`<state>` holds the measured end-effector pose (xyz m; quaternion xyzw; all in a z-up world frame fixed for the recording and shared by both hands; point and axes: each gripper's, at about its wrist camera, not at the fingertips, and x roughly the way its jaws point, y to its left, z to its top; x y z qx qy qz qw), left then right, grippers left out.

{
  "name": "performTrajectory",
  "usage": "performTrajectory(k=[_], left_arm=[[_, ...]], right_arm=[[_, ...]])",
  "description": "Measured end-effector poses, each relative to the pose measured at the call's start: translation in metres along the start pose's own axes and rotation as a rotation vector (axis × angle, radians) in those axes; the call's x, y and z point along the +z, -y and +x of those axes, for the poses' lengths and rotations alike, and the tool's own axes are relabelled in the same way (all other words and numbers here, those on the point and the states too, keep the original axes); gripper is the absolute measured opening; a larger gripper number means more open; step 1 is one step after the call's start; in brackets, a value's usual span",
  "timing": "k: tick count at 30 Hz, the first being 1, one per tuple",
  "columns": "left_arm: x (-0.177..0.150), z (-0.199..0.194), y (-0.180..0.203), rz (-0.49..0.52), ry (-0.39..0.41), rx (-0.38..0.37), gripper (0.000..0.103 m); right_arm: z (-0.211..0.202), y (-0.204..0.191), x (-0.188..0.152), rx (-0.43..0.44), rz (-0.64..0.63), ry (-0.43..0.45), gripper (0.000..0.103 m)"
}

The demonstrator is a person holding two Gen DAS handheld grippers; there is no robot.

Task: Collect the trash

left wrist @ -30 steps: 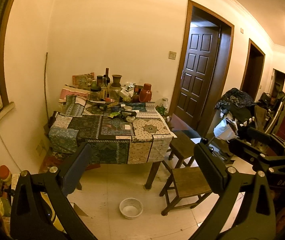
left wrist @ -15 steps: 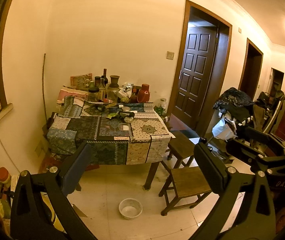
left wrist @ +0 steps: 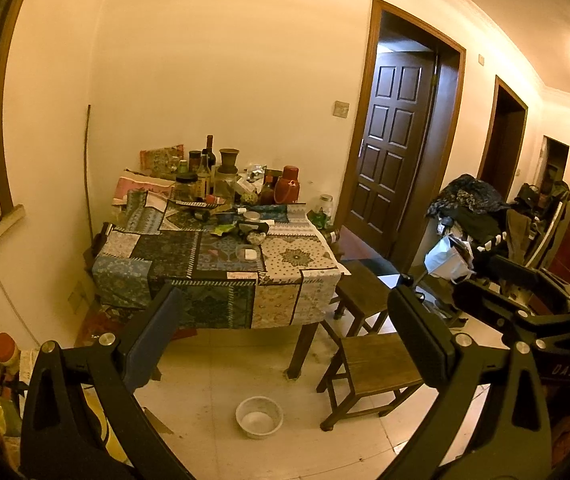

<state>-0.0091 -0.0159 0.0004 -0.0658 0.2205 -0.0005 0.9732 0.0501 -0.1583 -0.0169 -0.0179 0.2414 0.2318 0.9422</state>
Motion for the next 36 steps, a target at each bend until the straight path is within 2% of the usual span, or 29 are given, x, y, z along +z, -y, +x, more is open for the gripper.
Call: performTrajectory(k=[12, 18, 23, 31, 36], left_arm=[[0.003, 0.016, 0.008, -0.012, -0.003, 0.028, 0.102], [0.012, 0.028, 0.013, -0.021, 0.006, 0.075, 0.102], [0.026, 0.046, 0.01, -0.032, 0.029, 0.104, 0.102], [0.053, 0.098, -0.018, -0.063, 0.042, 0.098, 0.102], [0.073, 0.153, -0.054, -0.069, 0.054, 0.08, 0.102]], right_arm=[[0.002, -0.003, -0.002, 0.014, -0.002, 0.003, 0.099], [0.007, 0.013, 0.005, 0.026, 0.012, 0.009, 0.099], [0.019, 0.023, 0.017, 0.002, 0.015, 0.017, 0.099], [0.059, 0.036, 0.038, -0.028, 0.038, 0.024, 0.099], [0.105, 0.036, 0.053, -0.078, 0.031, 0.004, 0.099]])
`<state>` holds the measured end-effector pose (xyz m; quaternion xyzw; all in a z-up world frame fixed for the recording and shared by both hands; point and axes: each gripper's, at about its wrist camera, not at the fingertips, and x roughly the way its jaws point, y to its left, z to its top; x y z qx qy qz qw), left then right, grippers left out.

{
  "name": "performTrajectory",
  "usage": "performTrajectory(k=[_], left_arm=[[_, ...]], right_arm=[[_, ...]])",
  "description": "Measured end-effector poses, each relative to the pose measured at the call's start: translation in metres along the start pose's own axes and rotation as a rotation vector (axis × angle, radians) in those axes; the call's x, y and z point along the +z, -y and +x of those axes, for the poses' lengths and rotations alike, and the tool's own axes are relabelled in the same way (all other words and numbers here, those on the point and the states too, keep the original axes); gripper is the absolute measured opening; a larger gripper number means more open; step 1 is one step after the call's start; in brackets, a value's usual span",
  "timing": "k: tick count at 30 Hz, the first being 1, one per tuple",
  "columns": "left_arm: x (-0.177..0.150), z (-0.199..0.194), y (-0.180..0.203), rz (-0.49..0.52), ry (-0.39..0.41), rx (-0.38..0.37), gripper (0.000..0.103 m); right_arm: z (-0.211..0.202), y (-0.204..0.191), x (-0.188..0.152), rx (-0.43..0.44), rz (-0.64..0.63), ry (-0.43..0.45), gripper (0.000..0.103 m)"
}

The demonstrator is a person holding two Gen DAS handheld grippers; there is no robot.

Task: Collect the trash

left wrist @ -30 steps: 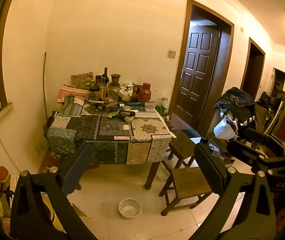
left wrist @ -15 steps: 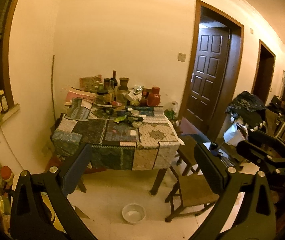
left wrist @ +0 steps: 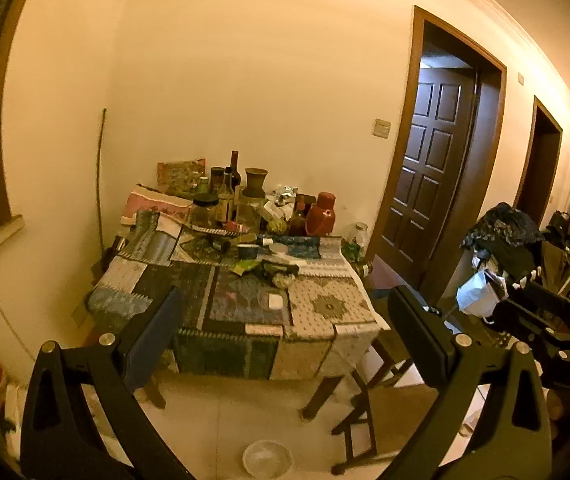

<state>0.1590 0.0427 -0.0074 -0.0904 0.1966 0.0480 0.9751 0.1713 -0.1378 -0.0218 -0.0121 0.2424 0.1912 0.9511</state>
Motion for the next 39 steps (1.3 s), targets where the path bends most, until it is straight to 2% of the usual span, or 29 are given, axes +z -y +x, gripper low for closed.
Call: performTrajectory(k=[6, 12, 14, 15, 21, 28, 30, 35, 39], left_arm=[[0.029, 0.081, -0.038, 0.011, -0.049, -0.014, 0.102], [0.049, 0.166, -0.073, 0.037, -0.159, -0.058, 0.092], [0.048, 0.189, -0.082, 0.042, -0.188, -0.069, 0.083], [0.048, 0.197, -0.083, 0.044, -0.201, -0.069, 0.083], [0.036, 0.265, -0.093, 0.039, -0.316, -0.092, 0.081], [0.011, 0.332, -0.099, 0.015, -0.442, -0.061, 0.081], [0.0, 0.354, -0.094, 0.02, -0.502, -0.057, 0.081], [-0.023, 0.399, -0.084, 0.031, -0.604, -0.026, 0.081], [-0.041, 0.435, -0.078, -0.001, -0.668, 0.019, 0.08]], right_arm=[[0.071, -0.008, 0.02, -0.029, 0.043, -0.056, 0.099], [0.13, -0.015, 0.036, -0.068, 0.113, -0.118, 0.099], [0.147, -0.018, 0.039, -0.085, 0.128, -0.141, 0.099], [0.156, -0.017, 0.038, -0.093, 0.138, -0.156, 0.099], [0.205, -0.014, 0.043, -0.11, 0.187, -0.247, 0.099], [0.27, -0.002, 0.047, -0.09, 0.189, -0.341, 0.099], [0.293, 0.004, 0.049, -0.08, 0.178, -0.361, 0.099], [0.345, 0.029, 0.051, -0.008, 0.182, -0.415, 0.099], [0.391, 0.051, 0.05, 0.034, 0.202, -0.48, 0.099]])
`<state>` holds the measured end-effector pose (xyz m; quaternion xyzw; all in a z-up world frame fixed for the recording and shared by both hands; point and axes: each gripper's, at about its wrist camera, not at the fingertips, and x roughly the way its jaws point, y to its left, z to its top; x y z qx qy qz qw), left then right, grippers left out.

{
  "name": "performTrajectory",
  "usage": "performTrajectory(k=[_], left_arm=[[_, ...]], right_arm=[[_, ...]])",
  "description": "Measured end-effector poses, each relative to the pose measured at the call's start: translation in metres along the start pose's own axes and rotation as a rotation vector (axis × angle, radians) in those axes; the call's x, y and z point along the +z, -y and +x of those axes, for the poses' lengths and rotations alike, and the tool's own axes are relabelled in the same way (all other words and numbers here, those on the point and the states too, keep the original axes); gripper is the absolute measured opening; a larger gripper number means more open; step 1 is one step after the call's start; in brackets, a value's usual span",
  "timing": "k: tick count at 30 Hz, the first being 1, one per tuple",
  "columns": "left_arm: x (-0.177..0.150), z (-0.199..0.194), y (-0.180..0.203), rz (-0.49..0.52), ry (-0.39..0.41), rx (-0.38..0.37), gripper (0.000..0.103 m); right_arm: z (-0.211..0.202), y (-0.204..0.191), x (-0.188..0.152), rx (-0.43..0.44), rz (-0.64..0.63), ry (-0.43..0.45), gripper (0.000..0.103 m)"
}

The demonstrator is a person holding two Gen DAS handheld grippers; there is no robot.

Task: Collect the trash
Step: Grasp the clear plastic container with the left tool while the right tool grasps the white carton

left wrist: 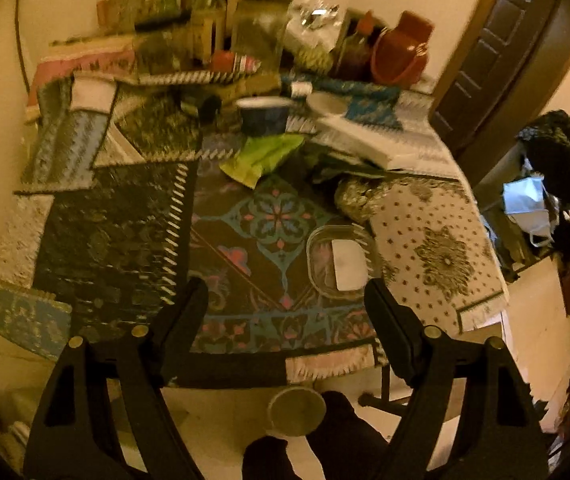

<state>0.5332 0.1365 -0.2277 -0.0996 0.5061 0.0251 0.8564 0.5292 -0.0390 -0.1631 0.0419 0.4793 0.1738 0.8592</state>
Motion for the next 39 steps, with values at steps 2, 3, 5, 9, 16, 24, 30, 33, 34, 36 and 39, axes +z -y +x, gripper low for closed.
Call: performTrajectory(k=[2, 3, 5, 9, 16, 24, 30, 33, 34, 36, 39], left_arm=[[0.005, 0.02, 0.002, -0.018, -0.021, 0.009, 0.074], [0.007, 0.028, 0.002, -0.025, -0.031, 0.013, 0.072], [0.011, 0.045, 0.003, -0.046, -0.056, 0.017, 0.063], [0.014, 0.082, 0.002, -0.106, -0.116, 0.009, 0.047], [0.013, 0.105, 0.007, -0.153, -0.141, -0.01, 0.032], [0.015, 0.108, 0.011, -0.169, -0.134, 0.018, 0.024], [0.013, 0.111, 0.015, -0.144, -0.155, -0.01, 0.001], [0.016, 0.114, 0.017, -0.128, -0.162, -0.01, 0.001], [0.016, 0.113, 0.017, -0.129, -0.161, -0.011, 0.0], [0.016, 0.108, 0.015, -0.132, -0.147, -0.018, 0.0], [0.015, 0.093, 0.011, -0.126, -0.119, -0.024, 0.0]], right_arm=[[0.02, 0.009, 0.012, 0.014, 0.006, -0.028, 0.099], [0.029, 0.013, 0.017, 0.017, 0.009, -0.04, 0.099], [0.048, 0.02, 0.025, 0.024, 0.012, -0.066, 0.099], [0.086, 0.026, 0.036, 0.044, 0.0, -0.12, 0.094], [0.133, 0.013, 0.04, 0.043, -0.099, -0.174, 0.077], [0.159, 0.006, 0.038, 0.009, -0.192, -0.187, 0.058], [0.159, 0.001, 0.035, -0.02, -0.223, -0.161, 0.049], [0.152, -0.001, 0.035, -0.026, -0.224, -0.142, 0.049], [0.148, -0.002, 0.034, -0.03, -0.224, -0.132, 0.049], [0.14, -0.004, 0.034, -0.036, -0.224, -0.109, 0.049], [0.126, -0.006, 0.033, -0.046, -0.212, -0.079, 0.048]])
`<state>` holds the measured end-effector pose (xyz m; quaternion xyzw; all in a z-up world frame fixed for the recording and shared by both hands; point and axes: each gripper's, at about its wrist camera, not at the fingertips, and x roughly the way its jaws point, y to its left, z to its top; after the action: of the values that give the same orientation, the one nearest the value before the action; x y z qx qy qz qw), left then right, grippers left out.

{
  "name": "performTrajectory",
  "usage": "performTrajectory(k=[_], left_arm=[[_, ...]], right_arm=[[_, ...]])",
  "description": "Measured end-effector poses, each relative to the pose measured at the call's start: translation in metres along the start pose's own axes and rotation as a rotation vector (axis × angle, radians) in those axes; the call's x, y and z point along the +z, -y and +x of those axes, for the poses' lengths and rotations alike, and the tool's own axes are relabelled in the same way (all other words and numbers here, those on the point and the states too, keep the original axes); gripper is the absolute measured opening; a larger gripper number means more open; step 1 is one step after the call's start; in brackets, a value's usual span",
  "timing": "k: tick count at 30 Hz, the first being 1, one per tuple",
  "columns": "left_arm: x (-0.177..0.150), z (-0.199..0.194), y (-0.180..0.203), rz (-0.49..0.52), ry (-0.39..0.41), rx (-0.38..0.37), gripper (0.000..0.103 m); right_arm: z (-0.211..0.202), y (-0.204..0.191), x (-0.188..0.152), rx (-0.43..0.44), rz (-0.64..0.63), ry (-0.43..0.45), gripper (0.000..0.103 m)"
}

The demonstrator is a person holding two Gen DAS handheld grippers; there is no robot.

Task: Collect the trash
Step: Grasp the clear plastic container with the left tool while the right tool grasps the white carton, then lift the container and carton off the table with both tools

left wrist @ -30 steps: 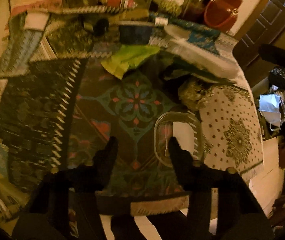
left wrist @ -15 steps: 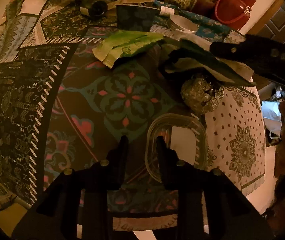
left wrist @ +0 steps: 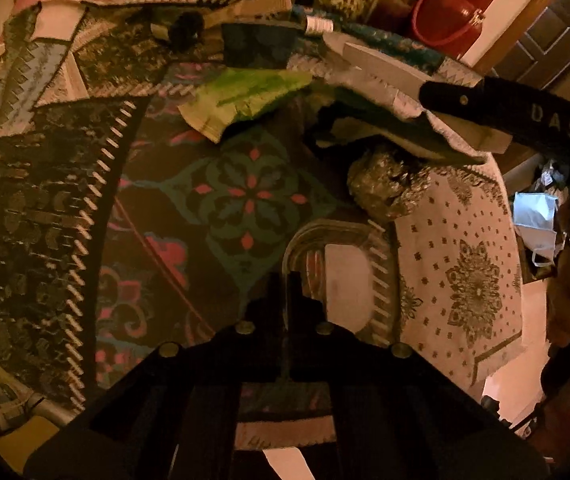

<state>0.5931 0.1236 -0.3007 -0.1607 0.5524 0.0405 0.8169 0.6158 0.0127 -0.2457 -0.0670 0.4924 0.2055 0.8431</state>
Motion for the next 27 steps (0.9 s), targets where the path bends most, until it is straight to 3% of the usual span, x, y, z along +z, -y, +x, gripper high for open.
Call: performTrajectory(k=[11, 20, 27], left_arm=[[-0.01, -0.095, -0.026, 0.075, 0.186, -0.035, 0.0], [-0.035, -0.192, -0.042, 0.198, 0.373, -0.103, 0.0], [-0.066, -0.26, -0.042, 0.256, 0.492, -0.133, 0.0]], right_arm=[[-0.081, -0.014, -0.017, -0.066, 0.115, 0.151, 0.048], [-0.17, -0.05, -0.058, -0.138, 0.196, 0.31, 0.048], [-0.234, -0.07, -0.093, -0.148, 0.218, 0.402, 0.048]])
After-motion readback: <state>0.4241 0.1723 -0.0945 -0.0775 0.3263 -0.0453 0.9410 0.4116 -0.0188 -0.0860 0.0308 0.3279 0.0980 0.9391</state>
